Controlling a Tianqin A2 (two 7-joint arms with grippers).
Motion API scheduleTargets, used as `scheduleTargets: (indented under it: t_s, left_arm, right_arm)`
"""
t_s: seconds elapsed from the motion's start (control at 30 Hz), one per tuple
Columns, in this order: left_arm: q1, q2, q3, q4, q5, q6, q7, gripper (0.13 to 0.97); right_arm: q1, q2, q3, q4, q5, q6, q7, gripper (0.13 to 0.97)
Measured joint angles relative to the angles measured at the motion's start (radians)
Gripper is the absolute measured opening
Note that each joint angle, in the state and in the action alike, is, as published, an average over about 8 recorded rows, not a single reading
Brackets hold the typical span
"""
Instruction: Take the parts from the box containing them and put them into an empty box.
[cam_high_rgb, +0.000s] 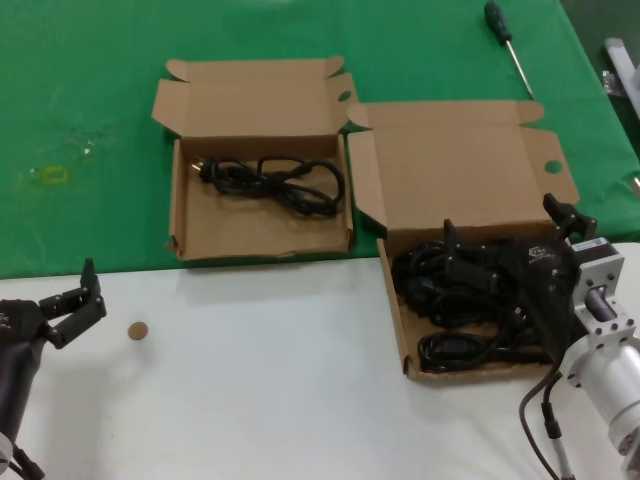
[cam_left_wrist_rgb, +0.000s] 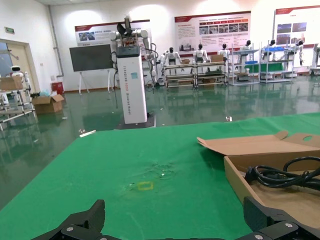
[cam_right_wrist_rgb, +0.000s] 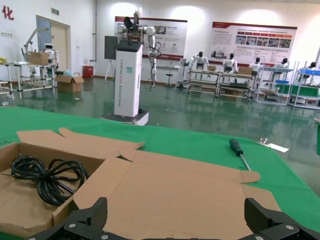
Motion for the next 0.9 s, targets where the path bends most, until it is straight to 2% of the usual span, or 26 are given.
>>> scheduleTargets:
  t_s: [0.9]
  left_arm:
    - [0.000,0.000,0.000,0.000,0.000,0.000,0.000,0.966]
  right_arm:
    - [0.000,0.000,0.000,0.000,0.000,0.000,0.000,0.966]
